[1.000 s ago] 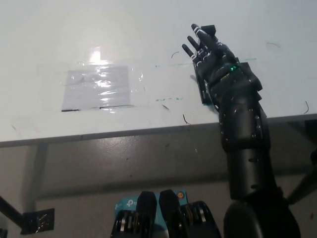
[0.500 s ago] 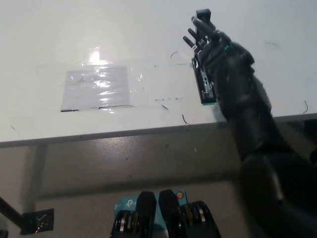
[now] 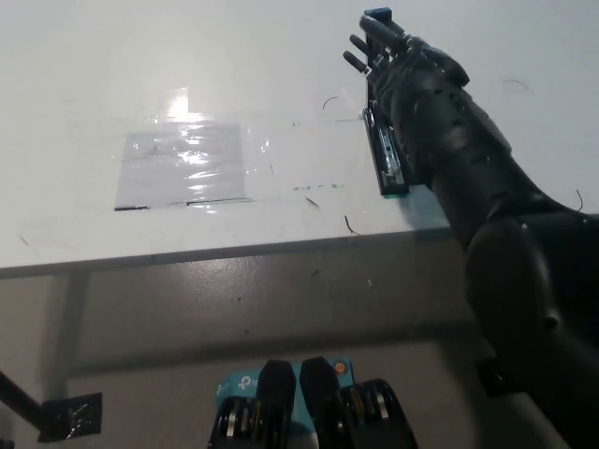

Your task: A stapler is kept infront of the robot on the black mark on the desk and the robot uses its right hand to lift the top of the stapler to open it

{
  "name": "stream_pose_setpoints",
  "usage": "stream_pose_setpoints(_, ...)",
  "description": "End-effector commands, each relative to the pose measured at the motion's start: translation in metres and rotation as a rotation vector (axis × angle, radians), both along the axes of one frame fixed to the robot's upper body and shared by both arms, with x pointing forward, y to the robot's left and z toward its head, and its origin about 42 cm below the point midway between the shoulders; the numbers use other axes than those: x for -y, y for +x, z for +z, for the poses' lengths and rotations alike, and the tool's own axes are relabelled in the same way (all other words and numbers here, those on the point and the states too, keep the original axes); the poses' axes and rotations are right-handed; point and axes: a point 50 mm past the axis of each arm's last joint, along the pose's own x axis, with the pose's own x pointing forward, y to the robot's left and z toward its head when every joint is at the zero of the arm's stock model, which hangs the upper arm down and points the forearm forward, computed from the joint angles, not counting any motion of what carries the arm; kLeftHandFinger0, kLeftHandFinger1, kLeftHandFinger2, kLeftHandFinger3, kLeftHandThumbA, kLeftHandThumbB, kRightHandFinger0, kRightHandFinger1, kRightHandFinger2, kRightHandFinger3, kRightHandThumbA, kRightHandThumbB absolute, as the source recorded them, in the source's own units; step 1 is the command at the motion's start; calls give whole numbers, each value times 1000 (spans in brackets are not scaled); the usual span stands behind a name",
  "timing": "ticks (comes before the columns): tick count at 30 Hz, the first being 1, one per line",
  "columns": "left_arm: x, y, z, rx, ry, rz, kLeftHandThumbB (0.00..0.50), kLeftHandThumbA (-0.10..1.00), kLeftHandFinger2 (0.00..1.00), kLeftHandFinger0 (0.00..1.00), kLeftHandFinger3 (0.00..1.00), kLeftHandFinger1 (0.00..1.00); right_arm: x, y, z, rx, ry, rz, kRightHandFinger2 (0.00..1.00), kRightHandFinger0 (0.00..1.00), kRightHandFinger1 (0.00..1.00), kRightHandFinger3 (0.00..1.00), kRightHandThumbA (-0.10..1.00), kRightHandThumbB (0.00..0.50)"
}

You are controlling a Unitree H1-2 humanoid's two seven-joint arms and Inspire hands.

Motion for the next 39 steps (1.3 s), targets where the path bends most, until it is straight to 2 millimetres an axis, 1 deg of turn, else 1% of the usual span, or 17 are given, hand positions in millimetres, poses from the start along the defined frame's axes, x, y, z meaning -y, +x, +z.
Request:
stream_pose_setpoints(1,-7,0,12,28,28,1,0,778,596,379,770,484,-12,3,52,236,56,31,725,533,627,851,566,0)
stream_pose_setpoints(2,-7,3,13,35,29,2,0,777,593,377,769,481,-11,2,51,237,61,34,734,543,633,866,552,0)
stream_pose_setpoints(3,-7,3,14,32,30,3,0,774,595,386,771,487,-5,-2,37,227,80,54,790,626,700,889,569,0)
stream_pose_setpoints(7,-7,5,15,39,43,5,0,763,589,372,762,482,9,-21,17,221,82,84,799,623,739,933,705,0)
stream_pose_setpoints(8,-8,5,13,43,39,2,0,762,599,379,769,487,17,-38,5,218,109,95,809,640,740,976,711,0)
stream_pose_setpoints(9,-9,8,15,49,40,4,0,762,601,379,770,487,17,-39,7,223,112,100,810,640,740,983,712,0)
stream_pose_setpoints(13,-10,13,19,65,42,0,0,780,596,396,770,493,29,-79,-9,238,120,119,806,649,725,977,711,0)
stream_pose_setpoints(15,-10,15,19,61,36,3,0,788,605,414,775,505,34,-100,-18,247,161,131,851,684,764,1000,758,0)
stream_pose_setpoints(16,-8,15,18,66,31,9,0,783,598,399,778,496,38,-121,-29,251,182,154,901,692,795,1000,807,0)
stream_pose_setpoints(18,-9,14,18,68,28,9,0,784,609,401,792,502,38,-141,-40,214,185,142,840,626,737,1000,809,0)
stream_pose_setpoints(22,-9,14,18,55,24,14,0,776,606,414,784,498,42,-169,-59,192,240,190,841,663,733,1000,869,0)
stream_pose_setpoints(24,-10,16,19,59,35,12,0,775,608,400,785,496,40,-182,-71,159,244,186,802,656,707,997,872,0)
stream_pose_setpoints(26,-9,17,20,67,46,2,0,792,608,406,779,510,39,-191,-79,130,248,179,818,652,729,970,858,0)
stream_pose_setpoints(28,-10,18,21,77,50,-8,0,807,619,413,784,519,37,-201,-89,103,262,195,886,654,747,993,877,0)
stream_pose_setpoints(33,-13,19,21,65,38,4,0,792,632,410,801,502,38,-214,-108,44,272,207,841,642,728,973,874,0)
stream_pose_setpoints(37,-13,18,23,66,42,6,0,796,617,388,790,496,47,-216,-107,39,262,199,836,636,719,989,882,0)
stream_pose_setpoints(39,-11,18,27,63,43,1,0,807,630,405,797,510,61,-217,-105,69,247,188,853,655,727,1000,894,0)
